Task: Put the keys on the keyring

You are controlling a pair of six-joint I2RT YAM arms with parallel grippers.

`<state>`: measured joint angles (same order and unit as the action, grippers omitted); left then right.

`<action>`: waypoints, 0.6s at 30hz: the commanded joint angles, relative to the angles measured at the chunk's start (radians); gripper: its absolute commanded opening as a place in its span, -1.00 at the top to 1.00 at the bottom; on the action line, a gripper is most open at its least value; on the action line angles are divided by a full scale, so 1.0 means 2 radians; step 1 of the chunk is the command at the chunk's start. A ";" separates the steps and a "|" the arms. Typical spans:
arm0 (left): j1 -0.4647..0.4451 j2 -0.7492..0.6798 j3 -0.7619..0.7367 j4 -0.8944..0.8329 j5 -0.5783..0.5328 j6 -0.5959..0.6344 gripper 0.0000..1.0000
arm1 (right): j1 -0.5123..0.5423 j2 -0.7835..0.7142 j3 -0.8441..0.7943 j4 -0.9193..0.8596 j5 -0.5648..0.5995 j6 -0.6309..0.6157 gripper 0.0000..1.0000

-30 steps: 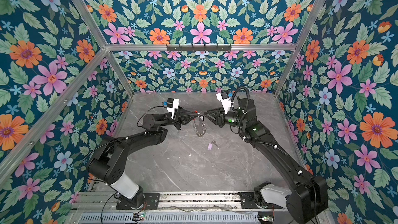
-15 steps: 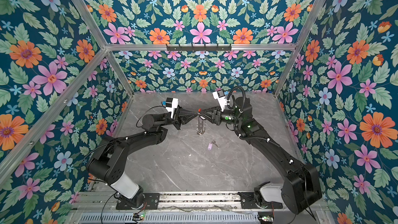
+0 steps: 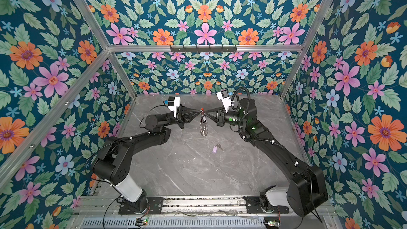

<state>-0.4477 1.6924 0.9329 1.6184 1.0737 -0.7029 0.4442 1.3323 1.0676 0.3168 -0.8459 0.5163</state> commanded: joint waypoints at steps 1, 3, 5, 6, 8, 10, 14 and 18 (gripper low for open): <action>0.003 0.002 0.005 0.015 -0.013 0.000 1.00 | 0.001 0.001 0.007 -0.004 0.001 -0.017 0.99; 0.005 0.004 0.006 0.013 -0.014 0.001 1.00 | 0.002 0.001 0.010 -0.011 0.005 -0.023 1.00; 0.007 0.006 0.008 0.013 -0.015 0.000 1.00 | 0.001 0.000 0.013 -0.021 0.013 -0.030 1.00; 0.008 0.006 0.008 0.013 -0.016 0.000 1.00 | 0.001 -0.001 0.014 -0.027 0.019 -0.036 1.00; 0.008 0.007 0.008 0.011 -0.020 0.000 1.00 | 0.001 -0.004 0.015 -0.036 0.031 -0.044 1.00; 0.009 0.009 0.010 0.008 -0.022 0.001 1.00 | 0.002 -0.010 0.013 -0.044 0.050 -0.053 1.00; 0.009 0.013 0.014 0.003 -0.030 -0.001 1.00 | 0.001 -0.017 0.010 -0.042 0.065 -0.061 0.80; 0.008 0.019 0.017 0.005 -0.032 -0.009 1.00 | 0.001 -0.019 0.013 -0.043 0.070 -0.066 0.64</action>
<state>-0.4305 1.7267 0.9562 1.6024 1.0313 -0.7071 0.4458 1.2999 1.0878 0.2283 -0.7250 0.4103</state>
